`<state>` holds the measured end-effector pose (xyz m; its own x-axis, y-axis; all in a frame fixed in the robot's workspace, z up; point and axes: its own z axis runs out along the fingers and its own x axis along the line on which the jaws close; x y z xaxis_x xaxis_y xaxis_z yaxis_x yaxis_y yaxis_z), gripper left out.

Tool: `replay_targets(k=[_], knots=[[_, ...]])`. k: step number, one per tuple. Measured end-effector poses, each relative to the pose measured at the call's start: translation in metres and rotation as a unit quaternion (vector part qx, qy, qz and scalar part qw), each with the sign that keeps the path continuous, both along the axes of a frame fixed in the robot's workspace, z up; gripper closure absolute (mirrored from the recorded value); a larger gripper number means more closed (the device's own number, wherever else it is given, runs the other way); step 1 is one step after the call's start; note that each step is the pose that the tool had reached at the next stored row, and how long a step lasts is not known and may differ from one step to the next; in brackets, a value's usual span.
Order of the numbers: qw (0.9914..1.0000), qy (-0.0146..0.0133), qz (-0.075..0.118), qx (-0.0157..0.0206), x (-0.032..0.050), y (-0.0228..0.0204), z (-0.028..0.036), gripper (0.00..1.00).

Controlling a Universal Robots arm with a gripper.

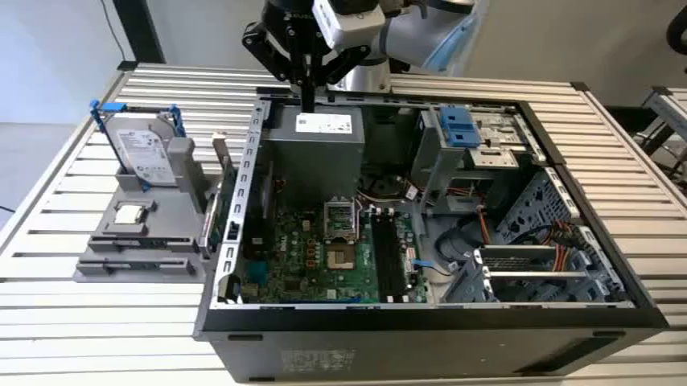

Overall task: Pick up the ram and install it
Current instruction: 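Reach for the ram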

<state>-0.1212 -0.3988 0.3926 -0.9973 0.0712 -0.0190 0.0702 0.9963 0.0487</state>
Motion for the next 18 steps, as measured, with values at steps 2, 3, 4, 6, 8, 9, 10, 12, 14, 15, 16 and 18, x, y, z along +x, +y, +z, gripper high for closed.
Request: replay_targets(k=[2, 3, 4, 6, 8, 9, 10, 12, 14, 15, 16, 18], knots=[[1.0, 0.0, 0.0, 0.0, 0.0, 0.0, 0.0, 1.0], [1.0, 0.0, 0.0, 0.0, 0.0, 0.0, 0.0, 1.0], [1.0, 0.0, 0.0, 0.0, 0.0, 0.0, 0.0, 1.0], [1.0, 0.0, 0.0, 0.0, 0.0, 0.0, 0.0001, 1.0], [1.0, -0.0001, 0.0, 0.0001, 0.0, 0.0, 0.0002, 1.0], [1.0, 0.0, 0.0, 0.0001, 0.0, 0.0, 0.0003, 1.0], [1.0, 0.0, 0.0, 0.0, 0.0, 0.0, 0.0005, 1.0], [1.0, 0.0, 0.0, 0.0001, 0.0, 0.0, 0.0007, 1.0], [1.0, 0.0, 0.0, 0.0, 0.0, 0.0, 0.001, 1.0], [1.0, 0.0, 0.0, 0.0, 0.0, 0.0, 0.0011, 1.0], [1.0, 0.0, 0.0, 0.0, 0.0, 0.0, 0.0013, 1.0], [1.0, 0.0, 0.0, 0.0, 0.0, 0.0, 0.0015, 1.0]])
